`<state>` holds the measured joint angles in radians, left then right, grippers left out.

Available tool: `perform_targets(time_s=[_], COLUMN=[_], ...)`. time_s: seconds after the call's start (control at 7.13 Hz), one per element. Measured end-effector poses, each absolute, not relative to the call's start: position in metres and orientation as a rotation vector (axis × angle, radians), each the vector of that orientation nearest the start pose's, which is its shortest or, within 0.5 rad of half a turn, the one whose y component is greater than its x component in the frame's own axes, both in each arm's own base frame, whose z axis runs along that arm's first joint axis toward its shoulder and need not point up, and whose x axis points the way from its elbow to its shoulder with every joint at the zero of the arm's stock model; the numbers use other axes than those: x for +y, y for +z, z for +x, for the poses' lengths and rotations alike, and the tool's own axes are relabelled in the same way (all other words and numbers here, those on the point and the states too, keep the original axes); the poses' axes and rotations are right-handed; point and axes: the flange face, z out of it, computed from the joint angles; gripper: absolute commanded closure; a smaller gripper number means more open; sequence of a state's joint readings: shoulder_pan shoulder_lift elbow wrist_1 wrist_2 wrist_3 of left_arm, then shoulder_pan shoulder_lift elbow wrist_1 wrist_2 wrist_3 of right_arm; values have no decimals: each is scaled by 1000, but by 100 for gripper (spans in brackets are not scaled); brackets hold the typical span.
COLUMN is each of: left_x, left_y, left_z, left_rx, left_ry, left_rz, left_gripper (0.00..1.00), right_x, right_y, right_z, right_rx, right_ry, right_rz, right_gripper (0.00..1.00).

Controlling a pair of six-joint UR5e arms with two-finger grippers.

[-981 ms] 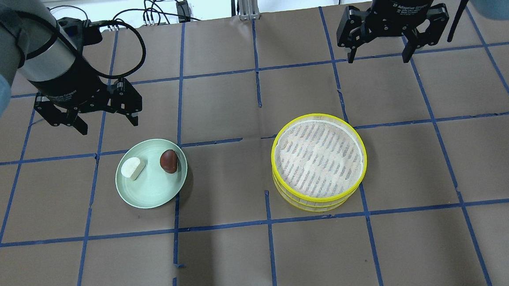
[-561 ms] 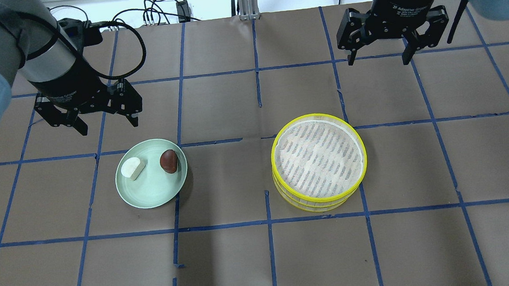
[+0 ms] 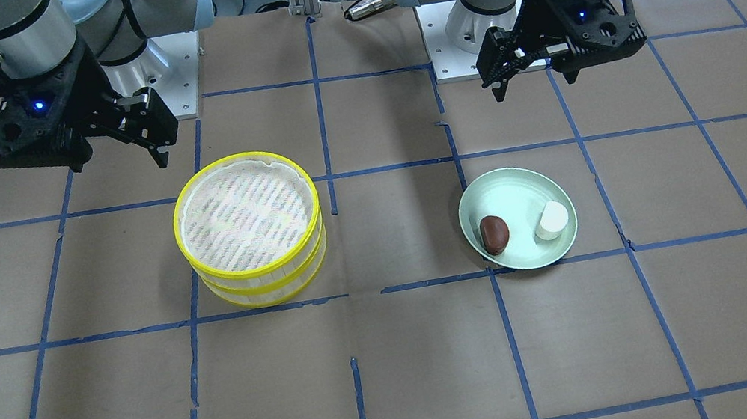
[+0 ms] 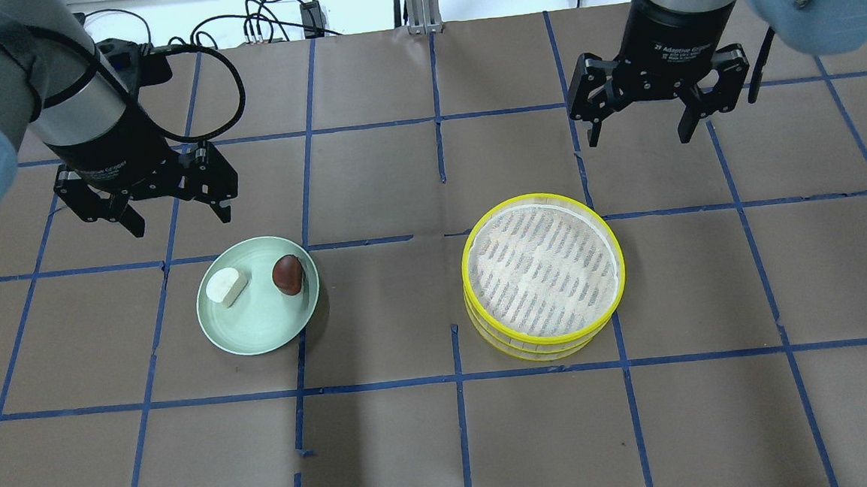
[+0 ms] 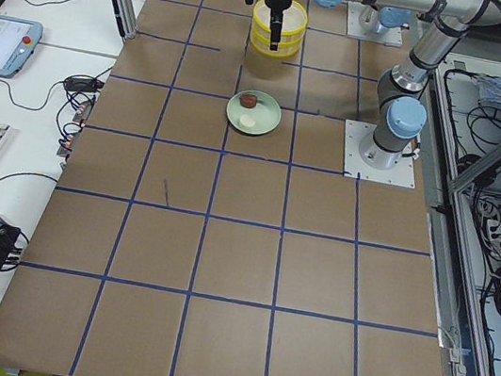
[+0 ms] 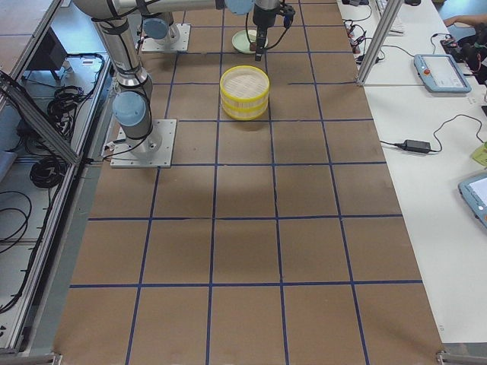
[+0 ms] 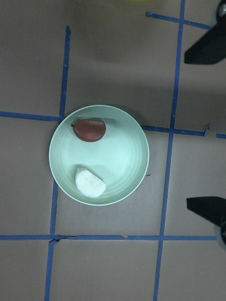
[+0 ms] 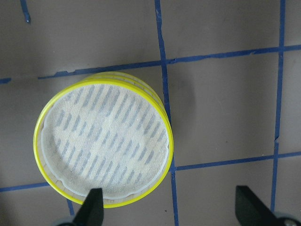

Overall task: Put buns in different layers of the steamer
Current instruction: 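Lower the left gripper toward the white bun while the right nears the steamer, then lift the top steamer tier with the right gripper while the left grasps the white bun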

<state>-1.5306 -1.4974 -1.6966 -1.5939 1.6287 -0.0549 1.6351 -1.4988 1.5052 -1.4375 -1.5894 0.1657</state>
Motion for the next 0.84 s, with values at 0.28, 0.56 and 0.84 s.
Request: perform_targets(time_s=[0.28,0.56,0.84], left_x=[-464,-491,-526], left_y=[395,319,246], left_z=[-99,-61,-17], left_rx=[3031,3028,3041], left_ry=[136,189,223], left_rz=[-101,-89,-38], left_gripper=[0,1,1], right_x=[-496,-491,-482], right_y=[401,333,294], right_z=[161,159,149], right_rx=[3155,3156,3157], right_ry=[352,207,81], right_rz=[168,55,-31], right_gripper=[0,0,4])
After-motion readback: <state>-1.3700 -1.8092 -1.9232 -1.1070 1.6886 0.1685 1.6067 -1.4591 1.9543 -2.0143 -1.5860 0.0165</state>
